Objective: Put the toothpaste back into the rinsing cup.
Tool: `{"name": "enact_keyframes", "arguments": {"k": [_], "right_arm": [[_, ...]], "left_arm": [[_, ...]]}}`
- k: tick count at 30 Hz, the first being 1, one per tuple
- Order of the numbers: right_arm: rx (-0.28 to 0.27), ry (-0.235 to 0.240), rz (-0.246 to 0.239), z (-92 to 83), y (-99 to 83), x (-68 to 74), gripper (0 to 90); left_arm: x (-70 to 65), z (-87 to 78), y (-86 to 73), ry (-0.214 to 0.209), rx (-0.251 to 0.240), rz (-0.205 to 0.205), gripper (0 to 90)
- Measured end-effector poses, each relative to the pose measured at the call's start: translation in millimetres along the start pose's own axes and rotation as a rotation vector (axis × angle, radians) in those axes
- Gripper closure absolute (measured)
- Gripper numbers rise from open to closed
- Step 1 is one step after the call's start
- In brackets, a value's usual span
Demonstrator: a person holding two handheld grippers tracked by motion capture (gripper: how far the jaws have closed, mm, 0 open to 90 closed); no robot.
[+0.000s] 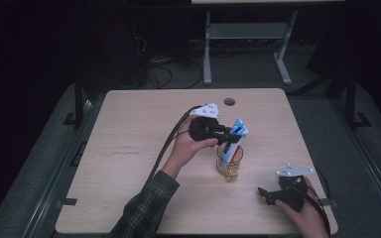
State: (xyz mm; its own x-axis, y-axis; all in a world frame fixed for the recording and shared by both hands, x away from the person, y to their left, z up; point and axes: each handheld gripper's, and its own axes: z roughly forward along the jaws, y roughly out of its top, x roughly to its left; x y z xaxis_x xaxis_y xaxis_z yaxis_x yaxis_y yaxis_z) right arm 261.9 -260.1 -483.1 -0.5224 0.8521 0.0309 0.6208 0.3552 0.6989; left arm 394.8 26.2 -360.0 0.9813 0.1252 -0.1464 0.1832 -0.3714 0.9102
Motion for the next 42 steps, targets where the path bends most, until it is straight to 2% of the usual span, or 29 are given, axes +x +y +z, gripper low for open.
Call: {"name": "enact_keyframes", "arguments": {"k": [8, 29, 37, 42], "right_arm": [[0.000, 0.000, 0.000, 0.0, 0.0, 0.0, 0.0], [-0.001, -0.002, -0.004, 0.2, -0.1, -0.2, 0.0], [-0.002, -0.001, -0.006, 0.1, -0.1, -0.1, 0.0], [-0.002, 0.000, -0.006, 0.1, -0.1, -0.1, 0.0]], "left_arm": [[-0.3, 5.7, -3.6, -0.007, 0.023, -0.002, 70.2], [3.0, 21.2, -5.2, 0.012, -0.003, -0.003, 68.2], [3.1, 14.5, -4.0, 0.057, 0.005, 0.020, 55.4], [2.2, 6.8, -3.5, 0.075, 0.014, 0.019, 47.3]]}}
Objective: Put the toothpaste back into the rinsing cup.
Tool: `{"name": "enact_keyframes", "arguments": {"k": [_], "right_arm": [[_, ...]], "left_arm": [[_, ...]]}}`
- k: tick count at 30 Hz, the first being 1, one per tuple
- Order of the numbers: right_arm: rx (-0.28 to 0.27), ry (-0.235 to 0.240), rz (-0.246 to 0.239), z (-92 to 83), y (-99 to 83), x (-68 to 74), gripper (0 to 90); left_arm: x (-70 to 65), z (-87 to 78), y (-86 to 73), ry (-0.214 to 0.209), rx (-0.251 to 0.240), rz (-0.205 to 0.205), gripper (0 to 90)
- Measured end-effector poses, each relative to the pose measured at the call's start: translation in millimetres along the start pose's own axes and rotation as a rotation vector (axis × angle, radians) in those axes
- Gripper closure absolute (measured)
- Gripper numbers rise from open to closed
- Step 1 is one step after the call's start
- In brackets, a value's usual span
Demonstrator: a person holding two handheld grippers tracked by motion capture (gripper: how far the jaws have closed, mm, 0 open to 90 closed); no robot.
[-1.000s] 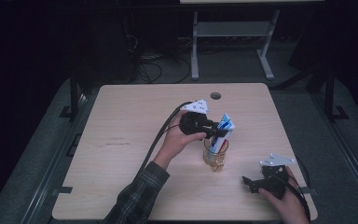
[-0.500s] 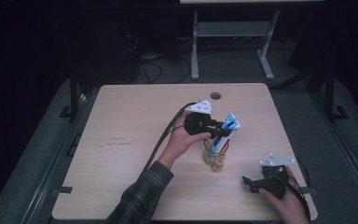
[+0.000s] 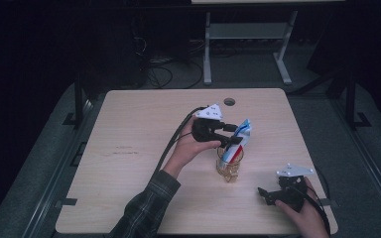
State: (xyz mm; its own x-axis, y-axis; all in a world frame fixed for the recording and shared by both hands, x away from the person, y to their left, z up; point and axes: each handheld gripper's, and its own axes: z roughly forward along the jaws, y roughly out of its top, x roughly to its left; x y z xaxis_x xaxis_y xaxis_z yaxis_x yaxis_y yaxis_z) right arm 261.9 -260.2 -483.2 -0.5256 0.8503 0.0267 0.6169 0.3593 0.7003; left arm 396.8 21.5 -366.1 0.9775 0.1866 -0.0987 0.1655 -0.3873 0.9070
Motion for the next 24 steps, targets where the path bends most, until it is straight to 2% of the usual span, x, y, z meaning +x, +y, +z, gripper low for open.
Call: {"name": "enact_keyframes", "arguments": {"k": [8, 18, 24], "right_arm": [[0.000, 0.001, 0.000, 0.0, 0.0, 0.0, 0.0], [0.000, -0.002, -0.001, 0.1, 0.0, -0.1, 0.0], [0.000, -0.002, -0.001, -0.1, -0.3, 0.1, 0.0]], "left_arm": [[0.7, -18.5, -2.7, 0.056, 0.025, -0.012, 41.6], [-1.3, -49.5, -18.5, 0.118, 0.064, -0.038, 38.7], [-3.3, -69.8, -27.9, 0.176, 0.086, -0.056, 35.8]]}}
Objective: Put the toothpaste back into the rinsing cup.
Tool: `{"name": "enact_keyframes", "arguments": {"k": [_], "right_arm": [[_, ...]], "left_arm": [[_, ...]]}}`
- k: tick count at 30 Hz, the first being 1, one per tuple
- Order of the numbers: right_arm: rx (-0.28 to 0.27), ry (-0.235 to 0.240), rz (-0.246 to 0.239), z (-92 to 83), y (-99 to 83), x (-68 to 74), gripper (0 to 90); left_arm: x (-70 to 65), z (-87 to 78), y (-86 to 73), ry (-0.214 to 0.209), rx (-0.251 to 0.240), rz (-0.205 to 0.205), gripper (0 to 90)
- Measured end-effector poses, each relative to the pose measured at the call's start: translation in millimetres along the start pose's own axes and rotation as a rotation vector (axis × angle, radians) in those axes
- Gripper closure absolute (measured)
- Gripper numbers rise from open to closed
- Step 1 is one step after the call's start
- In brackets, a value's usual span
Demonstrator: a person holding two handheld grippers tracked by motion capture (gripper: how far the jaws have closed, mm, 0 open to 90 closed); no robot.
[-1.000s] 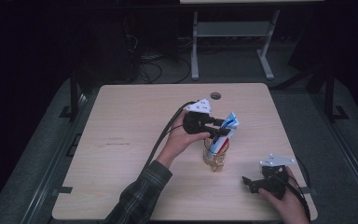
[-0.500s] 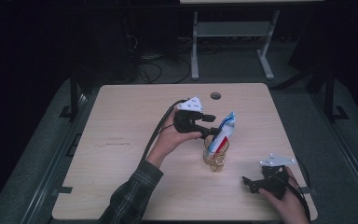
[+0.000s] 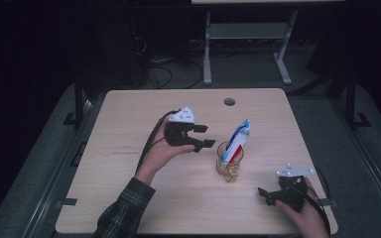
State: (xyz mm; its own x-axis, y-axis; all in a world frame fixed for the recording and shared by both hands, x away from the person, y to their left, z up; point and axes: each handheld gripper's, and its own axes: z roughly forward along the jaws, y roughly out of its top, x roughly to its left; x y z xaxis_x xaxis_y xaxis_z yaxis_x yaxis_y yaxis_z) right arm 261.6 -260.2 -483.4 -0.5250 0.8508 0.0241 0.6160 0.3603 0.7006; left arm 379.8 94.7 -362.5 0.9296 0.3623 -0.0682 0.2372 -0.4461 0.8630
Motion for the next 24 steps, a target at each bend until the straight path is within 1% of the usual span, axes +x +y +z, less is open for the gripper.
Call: {"name": "enact_keyframes", "arguments": {"k": [2, 4, 5, 6, 8, 10, 11, 12, 13, 16, 19, 24], "right_arm": [[0.001, 0.000, 0.001, -0.2, -0.1, 0.2, 0.0], [0.002, 0.000, 0.001, -0.3, -0.1, 0.3, 0.0], [0.002, -0.001, 0.001, -0.3, -0.1, 0.3, 0.0], [0.002, -0.001, 0.001, -0.4, -0.2, 0.4, 0.0], [0.001, -0.001, 0.001, -0.4, -0.2, 0.4, 0.0], [0.002, -0.001, 0.001, -0.4, -0.2, 0.5, 0.0], [0.002, -0.002, 0.001, -0.5, -0.2, 0.5, 0.0], [0.002, -0.002, 0.002, -0.5, -0.2, 0.6, 0.0], [0.002, -0.002, 0.002, -0.5, -0.3, 0.6, 0.0], [0.003, -0.002, 0.003, -0.6, -0.3, 0.7, 0.0], [0.001, -0.002, 0.001, -0.6, -0.3, 0.6, 0.0], [0.002, 0.000, 0.003, -0.7, -0.3, 0.8, 0.0]], "left_arm": [[-0.2, -7.2, -4.3, 0.023, 0.002, -0.008, 33.5], [-0.6, -12.4, -7.9, 0.033, 0.013, -0.013, 33.1], [-0.7, -15.1, -10.1, 0.040, 0.020, -0.014, 31.5], [-1.4, -18.3, -13.1, 0.051, 0.027, -0.021, 29.7], [-2.1, -23.1, -17.8, 0.069, 0.033, -0.024, 29.1], [-2.5, -28.7, -23.6, 0.090, 0.037, -0.038, 27.6], [-3.4, -31.9, -27.3, 0.123, 0.047, -0.038, 27.4], [-3.6, -34.7, -30.7, 0.145, 0.060, -0.033, 27.0], [-3.9, -37.0, -34.0, 0.160, 0.067, -0.037, 26.9], [-3.1, -45.0, -42.8, 0.182, 0.085, -0.048, 26.7], [-2.2, -55.0, -52.1, 0.208, 0.088, -0.071, 26.2], [-3.7, -69.8, -65.9, 0.244, 0.095, -0.089, 26.1]]}}
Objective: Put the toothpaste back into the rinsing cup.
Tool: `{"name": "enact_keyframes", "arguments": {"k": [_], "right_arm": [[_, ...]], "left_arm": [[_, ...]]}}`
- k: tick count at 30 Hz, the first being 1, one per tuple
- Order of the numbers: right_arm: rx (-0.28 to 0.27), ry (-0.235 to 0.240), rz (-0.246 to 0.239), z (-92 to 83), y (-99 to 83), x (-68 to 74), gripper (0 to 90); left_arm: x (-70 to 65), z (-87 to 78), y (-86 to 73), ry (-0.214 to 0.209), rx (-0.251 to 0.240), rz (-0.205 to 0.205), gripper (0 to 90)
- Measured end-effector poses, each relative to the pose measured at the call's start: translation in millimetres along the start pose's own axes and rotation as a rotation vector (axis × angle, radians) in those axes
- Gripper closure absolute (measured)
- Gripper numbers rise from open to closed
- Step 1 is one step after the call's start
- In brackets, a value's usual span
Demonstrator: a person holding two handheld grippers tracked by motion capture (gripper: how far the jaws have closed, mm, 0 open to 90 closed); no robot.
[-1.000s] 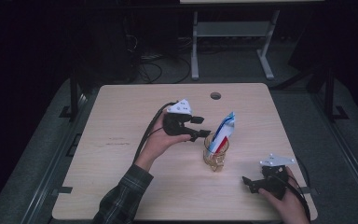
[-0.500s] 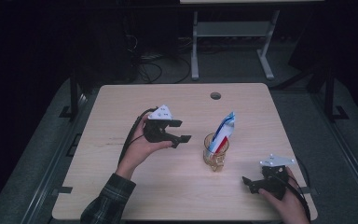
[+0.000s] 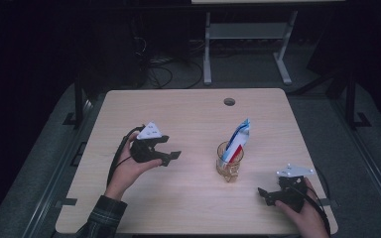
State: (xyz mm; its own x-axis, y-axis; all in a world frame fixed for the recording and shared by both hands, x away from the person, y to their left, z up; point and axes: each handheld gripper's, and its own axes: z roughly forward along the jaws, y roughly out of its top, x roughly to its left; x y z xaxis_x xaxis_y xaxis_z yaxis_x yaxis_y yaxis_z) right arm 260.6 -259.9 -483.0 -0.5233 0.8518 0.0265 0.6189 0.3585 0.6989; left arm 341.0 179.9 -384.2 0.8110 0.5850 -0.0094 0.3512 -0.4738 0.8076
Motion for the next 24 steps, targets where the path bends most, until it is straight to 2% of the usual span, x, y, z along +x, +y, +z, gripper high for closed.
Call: {"name": "enact_keyframes", "arguments": {"k": [11, 13, 21, 24], "right_arm": [[0.000, -0.002, -0.001, 0.1, 0.0, -0.1, 0.0], [0.000, -0.002, -0.001, 0.1, 0.0, -0.1, 0.0], [0.000, -0.002, -0.001, 0.1, 0.0, -0.1, 0.0], [0.000, -0.002, -0.001, 0.1, 0.0, -0.1, 0.0]], "left_arm": [[1.6, -26.6, -34.1, 0.069, 0.031, -0.032, 25.9], [1.2, -30.2, -42.0, 0.090, 0.048, -0.039, 25.8], [2.3, -36.6, -73.6, 0.122, 0.114, -0.092, 25.0], [3.6, -40.1, -83.8, 0.140, 0.136, -0.100, 25.0]]}}
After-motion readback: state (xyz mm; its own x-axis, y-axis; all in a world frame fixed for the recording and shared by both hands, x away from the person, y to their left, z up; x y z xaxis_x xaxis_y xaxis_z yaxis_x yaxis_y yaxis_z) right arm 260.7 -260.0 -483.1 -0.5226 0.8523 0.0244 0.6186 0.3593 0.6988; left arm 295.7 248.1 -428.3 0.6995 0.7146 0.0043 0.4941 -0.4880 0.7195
